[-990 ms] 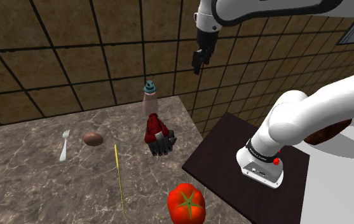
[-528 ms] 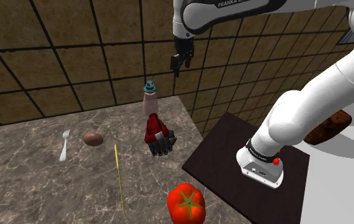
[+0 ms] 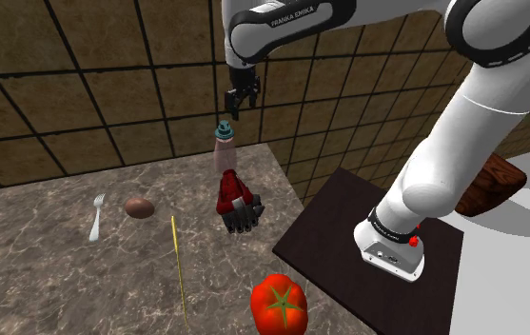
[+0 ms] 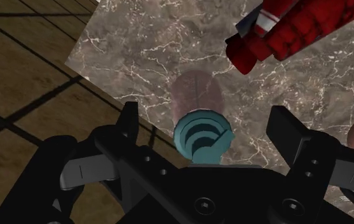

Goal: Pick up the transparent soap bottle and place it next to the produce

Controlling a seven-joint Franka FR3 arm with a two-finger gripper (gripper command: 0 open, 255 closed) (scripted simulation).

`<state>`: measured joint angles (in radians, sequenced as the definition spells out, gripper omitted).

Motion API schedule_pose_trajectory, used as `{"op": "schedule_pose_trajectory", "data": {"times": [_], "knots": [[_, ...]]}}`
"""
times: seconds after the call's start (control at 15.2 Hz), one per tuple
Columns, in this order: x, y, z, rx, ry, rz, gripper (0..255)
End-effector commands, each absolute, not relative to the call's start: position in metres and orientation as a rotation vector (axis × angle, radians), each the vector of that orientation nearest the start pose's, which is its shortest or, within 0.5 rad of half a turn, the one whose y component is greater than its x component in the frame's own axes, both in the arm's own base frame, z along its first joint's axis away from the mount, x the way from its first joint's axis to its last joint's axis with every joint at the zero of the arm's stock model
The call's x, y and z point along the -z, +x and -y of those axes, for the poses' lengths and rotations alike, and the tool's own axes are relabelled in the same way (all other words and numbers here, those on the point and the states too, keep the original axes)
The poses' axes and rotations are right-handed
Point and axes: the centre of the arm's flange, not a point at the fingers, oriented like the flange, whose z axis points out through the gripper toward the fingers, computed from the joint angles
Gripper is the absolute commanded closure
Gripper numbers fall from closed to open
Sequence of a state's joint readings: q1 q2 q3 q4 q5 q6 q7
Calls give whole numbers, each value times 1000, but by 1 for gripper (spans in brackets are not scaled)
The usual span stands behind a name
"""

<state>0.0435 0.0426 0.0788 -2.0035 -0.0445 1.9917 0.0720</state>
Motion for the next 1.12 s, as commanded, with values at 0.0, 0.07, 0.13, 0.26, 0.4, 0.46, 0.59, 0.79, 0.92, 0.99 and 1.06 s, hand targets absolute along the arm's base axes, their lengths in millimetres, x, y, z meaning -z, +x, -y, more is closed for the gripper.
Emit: {"op": "schedule_pose_trajectory", "data": {"times": [0.0,0.07,0.13,0.26,0.4,0.46,0.59,0.79,0.92,0.99,1.06], "knots": [[-419,577,-72,-88,-3177,107,0],[-412,589,-75,-91,-3176,105,0],[-406,600,-78,-94,-3174,103,0],[-393,623,-83,-101,-3171,100,0],[-385,628,-85,-102,-3171,99,0],[-380,628,-84,-102,-3171,99,0],[-369,627,-84,-102,-3171,99,0],[-354,626,-83,-102,-3171,99,0],[-351,626,-83,-102,-3171,99,0],[-351,626,-83,-102,-3171,99,0],[-351,626,-83,-102,-3171,99,0]]}}
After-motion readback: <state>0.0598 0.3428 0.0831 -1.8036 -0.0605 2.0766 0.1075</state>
